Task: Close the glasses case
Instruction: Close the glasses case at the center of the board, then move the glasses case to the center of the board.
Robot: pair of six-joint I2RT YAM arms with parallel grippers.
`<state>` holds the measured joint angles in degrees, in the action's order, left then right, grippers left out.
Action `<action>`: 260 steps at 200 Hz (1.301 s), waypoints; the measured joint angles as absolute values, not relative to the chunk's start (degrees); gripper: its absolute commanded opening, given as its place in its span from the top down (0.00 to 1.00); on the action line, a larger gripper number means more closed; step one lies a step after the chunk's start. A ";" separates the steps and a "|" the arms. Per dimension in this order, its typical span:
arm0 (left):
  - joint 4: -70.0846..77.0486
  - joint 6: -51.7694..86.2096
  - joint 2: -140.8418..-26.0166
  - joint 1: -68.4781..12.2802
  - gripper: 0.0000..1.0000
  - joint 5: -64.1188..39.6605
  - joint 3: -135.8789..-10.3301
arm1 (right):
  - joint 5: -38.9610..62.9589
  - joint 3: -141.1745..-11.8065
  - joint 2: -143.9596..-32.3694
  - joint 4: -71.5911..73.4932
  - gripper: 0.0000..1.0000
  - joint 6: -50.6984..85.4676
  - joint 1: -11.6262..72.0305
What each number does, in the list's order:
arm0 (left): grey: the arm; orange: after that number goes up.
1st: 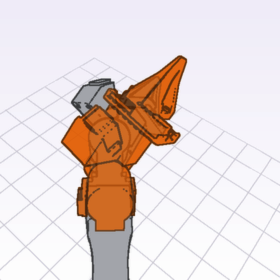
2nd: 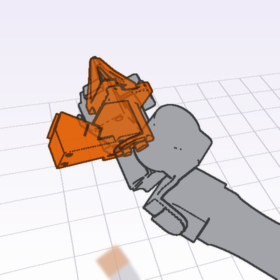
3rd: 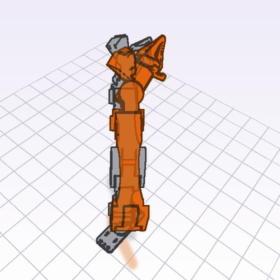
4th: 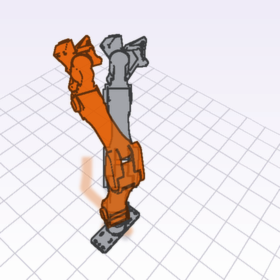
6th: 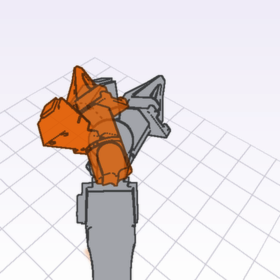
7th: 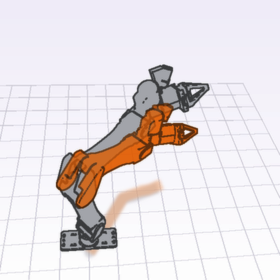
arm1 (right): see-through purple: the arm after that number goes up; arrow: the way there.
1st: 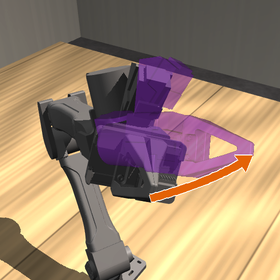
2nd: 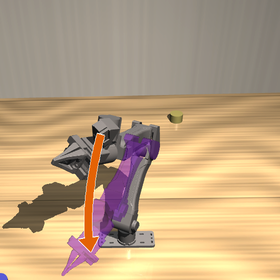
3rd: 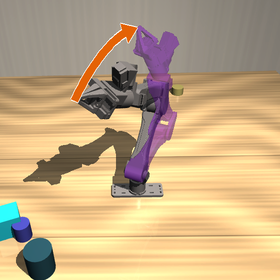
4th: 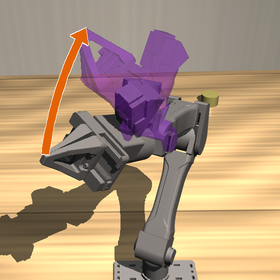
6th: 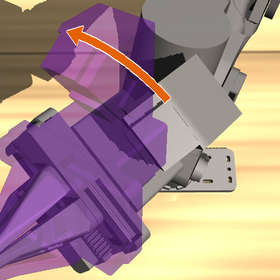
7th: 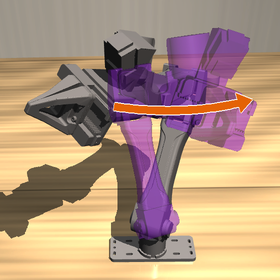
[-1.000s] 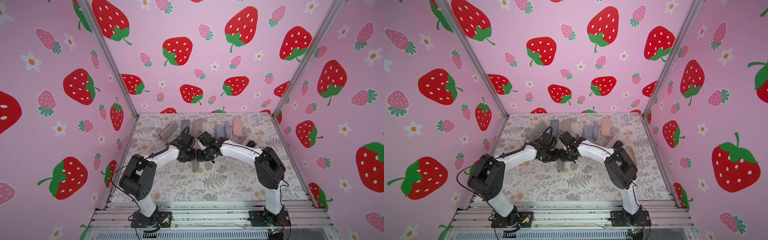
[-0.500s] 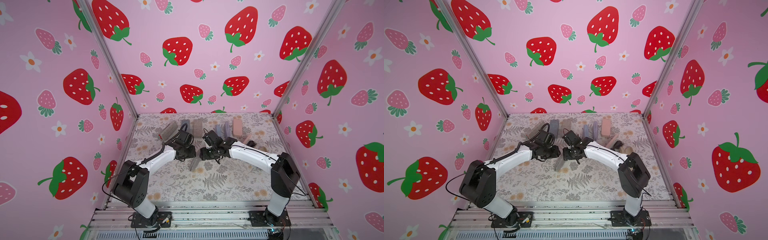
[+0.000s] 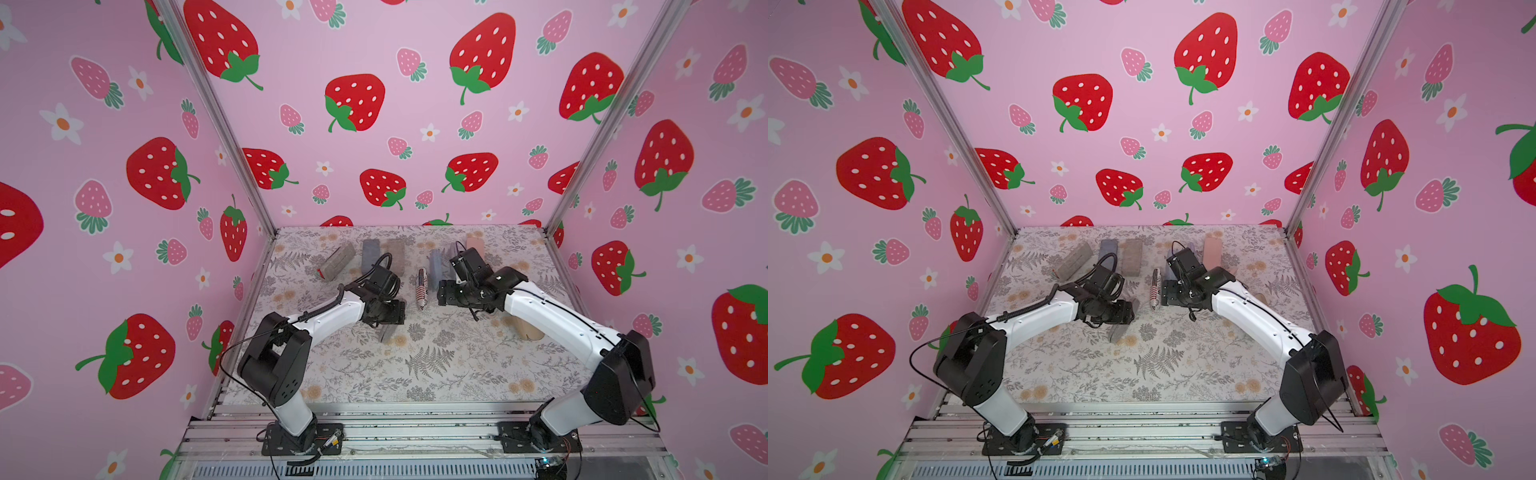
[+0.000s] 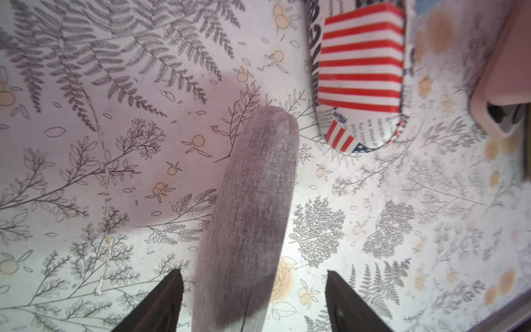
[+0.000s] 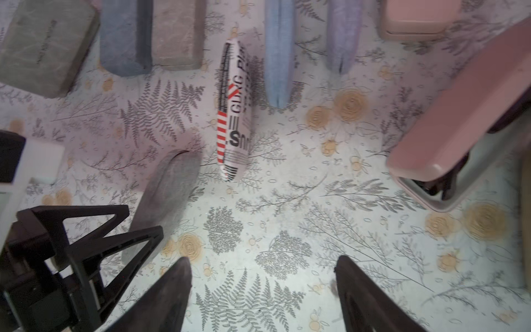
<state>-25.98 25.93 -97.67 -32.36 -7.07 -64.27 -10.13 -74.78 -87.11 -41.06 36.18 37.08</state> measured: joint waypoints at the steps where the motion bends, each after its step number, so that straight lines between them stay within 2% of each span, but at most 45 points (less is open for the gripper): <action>1: -25.98 25.87 -97.80 -32.36 0.30 -7.09 -64.29 | -10.13 -74.67 -87.00 -41.10 0.20 36.18 36.84; 37: -26.26 25.54 -101.73 -32.34 0.57 -7.03 -65.84 | -9.85 -74.15 -85.30 -41.93 0.20 35.73 32.67; 66: -26.87 25.50 -103.48 -32.36 0.68 -7.07 -67.88 | -9.45 -74.00 -85.19 -42.44 0.20 35.46 30.06; 87: -26.87 25.47 -104.47 -32.36 0.72 -7.03 -69.21 | -9.45 -73.95 -85.32 -42.96 0.20 35.31 28.14; 205: -30.96 23.73 -113.58 -30.24 0.73 -6.04 -82.19 | -7.94 -74.02 -95.04 -42.65 0.19 34.28 17.76; 243: -31.55 23.86 -117.51 -29.63 0.69 -6.55 -87.74 | -6.46 -74.63 -97.38 -42.15 0.20 34.30 15.07; 260: -31.57 24.05 -118.63 -29.63 0.64 -6.72 -89.38 | -5.72 -74.94 -98.59 -41.25 0.22 34.33 14.13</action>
<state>-31.57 24.05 -118.63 -29.63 -6.72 -89.38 -5.72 -74.94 -98.59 -41.25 34.33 14.13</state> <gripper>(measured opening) 0.331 0.798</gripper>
